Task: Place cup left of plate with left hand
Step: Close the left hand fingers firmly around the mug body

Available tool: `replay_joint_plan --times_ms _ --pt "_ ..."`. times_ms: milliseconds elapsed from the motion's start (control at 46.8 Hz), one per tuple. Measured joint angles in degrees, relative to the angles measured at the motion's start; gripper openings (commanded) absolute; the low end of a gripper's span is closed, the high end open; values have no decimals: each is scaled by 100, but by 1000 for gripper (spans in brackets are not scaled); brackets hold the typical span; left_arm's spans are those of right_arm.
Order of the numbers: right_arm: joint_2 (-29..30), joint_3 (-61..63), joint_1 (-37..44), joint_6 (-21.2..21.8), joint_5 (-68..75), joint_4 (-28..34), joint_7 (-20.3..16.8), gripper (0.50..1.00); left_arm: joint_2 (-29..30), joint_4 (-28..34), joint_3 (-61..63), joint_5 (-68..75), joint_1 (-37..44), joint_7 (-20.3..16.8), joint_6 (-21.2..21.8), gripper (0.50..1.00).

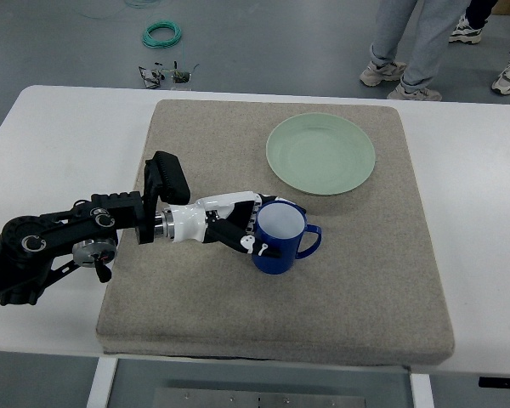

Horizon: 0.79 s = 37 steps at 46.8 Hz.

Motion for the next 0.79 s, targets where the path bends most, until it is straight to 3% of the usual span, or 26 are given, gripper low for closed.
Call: replay_joint_plan --times_ms 128,448,790 --pt "0 0 0 0 0 -1 0 934 -11 4 -1 0 -5 0 4 769" --pt "0 0 0 0 0 1 0 934 -56 80 -16 0 -17 8 8 628" --pt "0 0 0 0 0 0 0 934 -63 83 -110 -1 -19 8 190 596"
